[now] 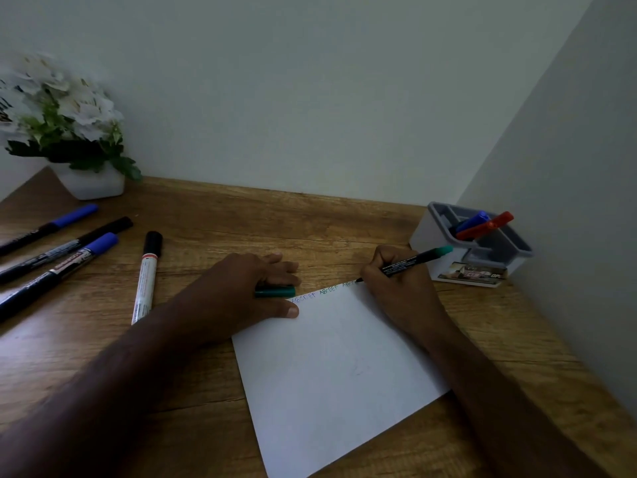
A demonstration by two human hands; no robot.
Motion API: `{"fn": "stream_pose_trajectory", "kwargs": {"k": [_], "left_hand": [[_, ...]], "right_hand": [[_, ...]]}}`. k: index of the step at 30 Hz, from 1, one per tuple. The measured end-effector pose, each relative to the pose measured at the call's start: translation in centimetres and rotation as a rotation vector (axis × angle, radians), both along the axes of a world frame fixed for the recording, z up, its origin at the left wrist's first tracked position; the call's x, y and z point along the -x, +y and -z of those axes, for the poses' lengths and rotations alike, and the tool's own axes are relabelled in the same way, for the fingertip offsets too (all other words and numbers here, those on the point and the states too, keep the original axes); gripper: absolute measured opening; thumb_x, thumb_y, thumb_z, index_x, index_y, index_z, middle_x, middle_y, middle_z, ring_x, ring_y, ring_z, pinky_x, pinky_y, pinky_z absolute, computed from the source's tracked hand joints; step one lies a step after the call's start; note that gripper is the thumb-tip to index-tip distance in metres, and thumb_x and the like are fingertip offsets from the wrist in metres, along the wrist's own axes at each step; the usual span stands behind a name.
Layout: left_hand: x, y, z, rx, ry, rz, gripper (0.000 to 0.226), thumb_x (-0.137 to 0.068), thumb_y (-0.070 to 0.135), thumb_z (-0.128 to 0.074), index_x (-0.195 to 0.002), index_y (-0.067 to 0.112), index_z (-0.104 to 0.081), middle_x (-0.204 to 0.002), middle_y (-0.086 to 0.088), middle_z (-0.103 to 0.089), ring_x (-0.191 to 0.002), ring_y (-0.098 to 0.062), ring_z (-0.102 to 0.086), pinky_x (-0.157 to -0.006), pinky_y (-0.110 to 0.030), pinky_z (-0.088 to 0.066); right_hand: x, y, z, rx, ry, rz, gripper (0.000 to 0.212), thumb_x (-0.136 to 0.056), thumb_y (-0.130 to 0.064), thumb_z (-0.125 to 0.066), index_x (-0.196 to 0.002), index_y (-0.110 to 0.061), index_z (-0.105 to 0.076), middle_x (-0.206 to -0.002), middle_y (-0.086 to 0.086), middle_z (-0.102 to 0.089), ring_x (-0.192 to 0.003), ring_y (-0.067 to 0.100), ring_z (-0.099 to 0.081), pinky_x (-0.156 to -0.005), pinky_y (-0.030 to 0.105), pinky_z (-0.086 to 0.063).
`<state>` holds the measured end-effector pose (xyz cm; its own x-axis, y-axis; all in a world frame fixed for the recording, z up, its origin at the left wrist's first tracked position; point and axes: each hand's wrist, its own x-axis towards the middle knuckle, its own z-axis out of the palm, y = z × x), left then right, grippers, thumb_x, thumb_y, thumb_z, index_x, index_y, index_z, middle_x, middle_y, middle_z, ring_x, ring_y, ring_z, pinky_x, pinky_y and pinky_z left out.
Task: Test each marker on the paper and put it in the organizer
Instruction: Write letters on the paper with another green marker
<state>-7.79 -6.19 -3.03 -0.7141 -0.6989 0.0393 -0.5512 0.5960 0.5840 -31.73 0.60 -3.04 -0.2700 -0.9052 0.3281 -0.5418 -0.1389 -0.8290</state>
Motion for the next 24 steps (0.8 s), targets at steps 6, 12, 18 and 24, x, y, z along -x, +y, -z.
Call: {"fn": "stream_pose_trajectory", "kwargs": {"k": [6,12,18,24], "left_hand": [[0.1,-0.06,0.05,0.009,0.007,0.003,0.053,-0.081,0.047,-0.07,-0.131,0.037,-0.057,-0.138,0.033,-0.031,-0.129,0.012,-0.017,-0.11,-0.025,-0.026],[-0.02,-0.09,0.29,0.005,0.029,0.001,0.052,-0.081,0.047,-0.07,-0.131,0.037,-0.057,-0.146,0.025,-0.04,-0.132,0.011,-0.017,-0.113,-0.028,-0.025],[0.04,-0.31,0.4,0.015,0.031,0.002,0.052,-0.081,0.048,-0.07,-0.13,0.037,-0.058,-0.145,0.028,-0.038,-0.135,0.01,-0.019,-0.11,-0.026,-0.025],[0.12,-0.33,0.49,0.024,0.015,-0.01,0.051,-0.081,0.048,-0.07,-0.13,0.038,-0.058,-0.148,0.024,-0.038,-0.141,0.002,-0.024,-0.111,-0.028,-0.025]], "right_hand": [[0.25,-0.22,0.05,0.03,0.002,0.028,0.027,-0.079,0.004,-0.062,-0.058,0.0,-0.047,-0.053,0.004,-0.046,-0.051,0.005,-0.04,-0.048,0.015,-0.033],[0.4,-0.39,0.35,0.033,0.02,0.034,0.03,-0.077,0.006,-0.063,-0.056,0.0,-0.043,-0.053,0.005,-0.042,-0.051,0.007,-0.036,-0.047,0.016,-0.031],[0.24,-0.4,0.24,0.034,0.023,0.032,0.029,-0.078,0.005,-0.063,-0.056,-0.004,-0.046,-0.053,0.002,-0.045,-0.05,0.004,-0.038,-0.048,0.014,-0.032],[0.44,-0.27,0.19,0.029,0.008,0.033,0.035,-0.079,0.005,-0.063,-0.055,-0.011,-0.044,-0.051,-0.004,-0.042,-0.048,0.003,-0.037,-0.047,0.013,-0.031]]}}
